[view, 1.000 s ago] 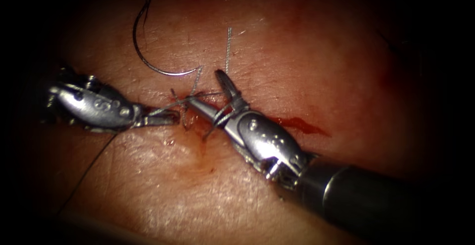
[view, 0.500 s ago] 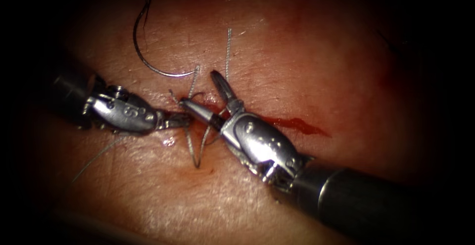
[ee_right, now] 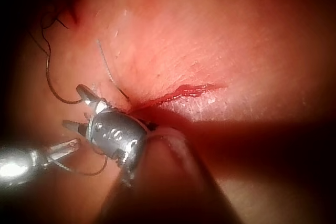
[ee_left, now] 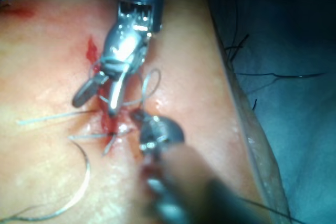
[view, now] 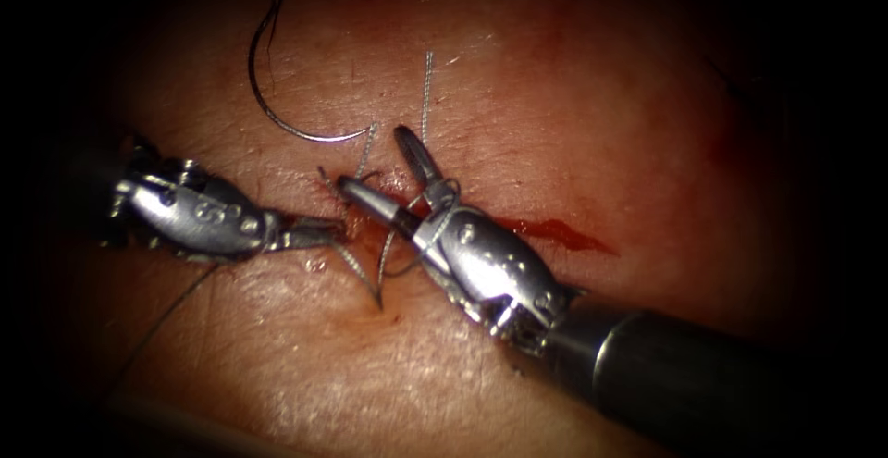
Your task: Wound Closure
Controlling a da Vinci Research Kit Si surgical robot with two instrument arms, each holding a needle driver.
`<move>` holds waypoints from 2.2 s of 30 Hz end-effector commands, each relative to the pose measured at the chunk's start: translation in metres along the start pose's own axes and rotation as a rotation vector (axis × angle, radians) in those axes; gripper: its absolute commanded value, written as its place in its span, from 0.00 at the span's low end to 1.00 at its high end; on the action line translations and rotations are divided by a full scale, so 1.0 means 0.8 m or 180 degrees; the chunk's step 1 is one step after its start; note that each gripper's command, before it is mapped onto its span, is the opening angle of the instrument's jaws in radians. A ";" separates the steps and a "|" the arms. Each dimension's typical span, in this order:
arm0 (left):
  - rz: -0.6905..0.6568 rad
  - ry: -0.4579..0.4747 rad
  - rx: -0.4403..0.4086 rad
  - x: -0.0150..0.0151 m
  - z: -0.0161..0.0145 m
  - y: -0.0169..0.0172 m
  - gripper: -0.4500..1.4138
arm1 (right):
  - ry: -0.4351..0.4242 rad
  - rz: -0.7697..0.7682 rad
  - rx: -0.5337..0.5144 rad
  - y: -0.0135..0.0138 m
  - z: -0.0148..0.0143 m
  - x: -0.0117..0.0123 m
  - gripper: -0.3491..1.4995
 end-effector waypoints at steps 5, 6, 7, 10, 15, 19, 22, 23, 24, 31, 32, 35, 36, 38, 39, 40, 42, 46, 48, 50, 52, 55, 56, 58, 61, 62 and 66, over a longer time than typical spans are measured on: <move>0.0026 -0.0058 0.0125 0.0043 -0.0059 -0.0016 0.00 | -0.0255 -0.0045 0.0179 -0.0029 0.0015 -0.0036 0.56; 0.0007 -0.0049 0.0158 0.0052 -0.0075 -0.0025 0.00 | -0.0281 -0.0064 0.0237 -0.0031 0.0015 -0.0039 0.56; -0.0007 -0.0047 0.0164 0.0056 -0.0081 -0.0028 0.00 | -0.0307 -0.0063 0.0278 -0.0034 0.0017 -0.0041 0.56; -0.0039 -0.0047 0.0159 0.0071 -0.0094 -0.0047 0.00 | -0.0349 -0.0076 0.0403 -0.0043 0.0021 -0.0046 0.55; -0.0079 -0.0020 0.0145 0.0099 -0.0099 -0.0087 0.00 | -0.0433 -0.0109 0.0687 -0.0073 0.0031 -0.0050 0.53; -0.0081 -0.0020 0.0162 0.0109 -0.0079 -0.0114 0.00 | -0.0465 -0.0095 0.0916 -0.0088 0.0031 -0.0053 0.52; -0.0069 -0.0061 0.0182 0.0103 -0.0061 -0.0130 0.00 | -0.0474 -0.0082 0.1049 -0.0090 0.0028 -0.0051 0.50; -0.0052 -0.0074 0.0166 0.0097 -0.0049 -0.0133 0.00 | -0.0462 -0.0095 0.1097 -0.0090 0.0026 -0.0051 0.50; -0.0035 -0.0088 0.0152 0.0092 -0.0036 -0.0134 0.00 | -0.0423 -0.0085 0.1153 -0.0090 0.0026 -0.0050 0.48; 0.0018 -0.0045 -0.0002 0.0080 0.0045 -0.0129 0.00 | -0.0155 -0.0173 0.1435 -0.0101 0.0025 -0.0029 0.46; 0.0027 -0.0038 0.0000 0.0077 0.0059 -0.0130 0.00 | -0.0077 -0.0201 0.1480 -0.0104 0.0024 -0.0023 0.46; 0.0050 -0.0022 -0.0007 0.0070 0.0078 -0.0134 0.00 | 0.0033 -0.0256 0.1502 -0.0108 0.0022 -0.0011 0.45; 0.0070 -0.0020 -0.0001 0.0062 0.0091 -0.0135 0.00 | 0.0097 -0.0290 0.1491 -0.0109 0.0021 -0.0004 0.45; 0.0106 -0.0010 -0.0007 0.0049 0.0108 -0.0134 0.00 | 0.0223 -0.0339 0.1483 -0.0108 0.0017 0.0010 0.45; 0.0128 -0.0012 -0.0002 0.0041 0.0116 -0.0131 0.00 | 0.0299 -0.0388 0.1412 -0.0105 0.0013 0.0018 0.45; 0.0148 -0.0014 0.0003 0.0034 0.0122 -0.0127 0.00 | 0.0336 -0.0431 0.1359 -0.0103 0.0011 0.0022 0.46; 0.0175 -0.0012 -0.0001 0.0025 0.0126 -0.0120 0.00 | 0.0413 -0.0493 0.1202 -0.0095 0.0005 0.0031 0.46; 0.0230 0.0035 0.0038 0.0008 0.0130 -0.0084 0.00 | 0.0655 -0.0605 0.0810 -0.0073 -0.0008 0.0056 0.47; 0.0254 0.0083 0.0083 0.0004 0.0135 -0.0057 0.00 | 0.0792 -0.0646 0.0620 -0.0063 -0.0015 0.0071 0.47; 0.0262 0.0090 0.0090 0.0002 0.0137 -0.0051 0.00 | 0.0839 -0.0676 0.0571 -0.0060 -0.0016 0.0075 0.47; 0.0284 0.0098 0.0111 -0.0004 0.0140 -0.0033 0.00 | 0.0894 -0.0715 0.0475 -0.0058 -0.0020 0.0080 0.47; 0.0309 0.0130 0.0096 -0.0015 0.0124 -0.0015 0.00 | 0.0863 -0.0777 0.0330 -0.0053 -0.0025 0.0081 0.47; 0.0312 0.0130 0.0113 -0.0017 0.0118 -0.0014 0.00 | 0.0857 -0.0788 0.0302 -0.0051 -0.0026 0.0081 0.47; 0.0282 0.0120 0.0137 -0.0024 0.0097 -0.0012 0.00 | 0.0794 -0.0817 0.0229 -0.0045 -0.0029 0.0077 0.47; 0.0252 0.0108 0.0160 -0.0028 0.0077 -0.0005 0.00 | 0.0668 -0.0876 0.0146 -0.0037 -0.0031 0.0067 0.47; 0.0247 0.0103 0.0163 -0.0028 0.0074 0.0004 0.00 | 0.0601 -0.0909 0.0085 -0.0032 -0.0031 0.0062 0.47; 0.0226 0.0099 0.0181 -0.0023 0.0069 0.0024 0.00 | 0.0408 -0.0695 -0.0071 -0.0015 -0.0025 0.0054 0.47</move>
